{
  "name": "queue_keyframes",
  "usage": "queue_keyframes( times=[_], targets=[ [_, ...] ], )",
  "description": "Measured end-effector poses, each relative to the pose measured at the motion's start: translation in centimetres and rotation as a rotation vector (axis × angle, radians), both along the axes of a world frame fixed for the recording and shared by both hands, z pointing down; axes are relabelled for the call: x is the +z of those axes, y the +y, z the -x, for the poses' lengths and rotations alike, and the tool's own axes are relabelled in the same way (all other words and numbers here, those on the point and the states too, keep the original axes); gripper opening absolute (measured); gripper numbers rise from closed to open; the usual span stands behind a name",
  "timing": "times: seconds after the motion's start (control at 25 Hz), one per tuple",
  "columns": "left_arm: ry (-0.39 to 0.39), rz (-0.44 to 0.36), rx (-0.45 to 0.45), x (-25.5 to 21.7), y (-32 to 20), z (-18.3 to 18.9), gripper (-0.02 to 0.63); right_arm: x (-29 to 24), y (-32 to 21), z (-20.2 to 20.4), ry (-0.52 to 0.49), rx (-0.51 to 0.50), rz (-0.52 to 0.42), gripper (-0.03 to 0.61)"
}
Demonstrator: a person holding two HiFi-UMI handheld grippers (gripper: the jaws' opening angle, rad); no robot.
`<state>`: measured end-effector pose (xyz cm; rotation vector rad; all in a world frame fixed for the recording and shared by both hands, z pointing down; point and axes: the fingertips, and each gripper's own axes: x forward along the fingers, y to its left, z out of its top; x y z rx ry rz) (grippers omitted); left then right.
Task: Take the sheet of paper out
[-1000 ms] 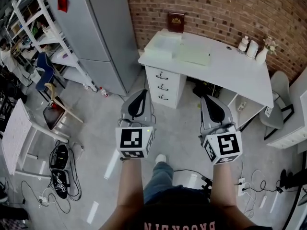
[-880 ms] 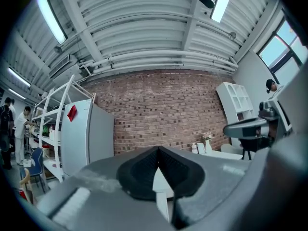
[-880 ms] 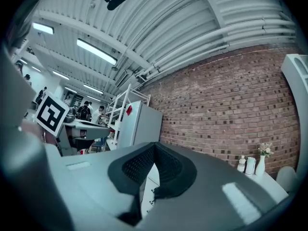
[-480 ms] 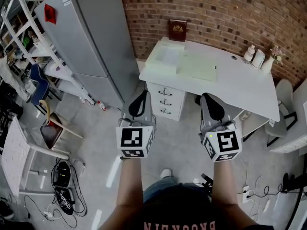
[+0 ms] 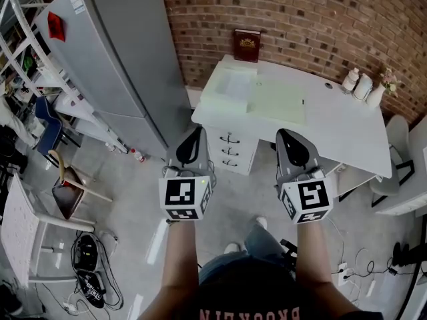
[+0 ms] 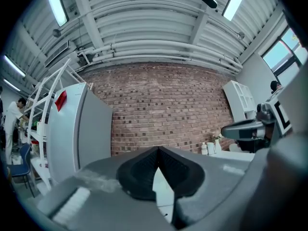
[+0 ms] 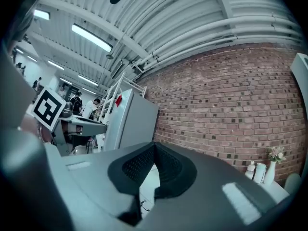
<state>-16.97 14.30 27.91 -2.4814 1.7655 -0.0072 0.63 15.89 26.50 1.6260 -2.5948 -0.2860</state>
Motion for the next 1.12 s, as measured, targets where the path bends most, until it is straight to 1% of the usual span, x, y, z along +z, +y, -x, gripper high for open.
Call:
queue_keyframes(
  times=[0.12, 0.24, 0.48, 0.88, 1.12],
  targets=[
    [0.0, 0.002, -0.009, 0.4, -1.9, -0.1, 0.0, 0.6, -2.2, -0.5, 0.005, 0.016, 0.003, -0.002],
    [-0.004, 0.008, -0.021, 0.7, -4.2, -0.4, 0.0, 1.1, -4.7, -0.7, 0.007, 0.008, 0.006, -0.002],
    [-0.006, 0.013, -0.056, 1.1, -9.7, -1.3, 0.0, 2.0, -10.7, -1.1, 0.006, -0.051, 0.023, -0.002],
    [0.005, 0.037, -0.139, 1.2, -20.1, -2.9, 0.0, 1.9, -22.7, -3.3, -0.001, -0.114, 0.049, -0.002],
    [0.002, 0.055, -0.19, 1.8, -25.6, -4.1, 0.0, 3.0, -29.1, -4.6, 0.0, -0.164, 0.086, -0.002]
  ],
)
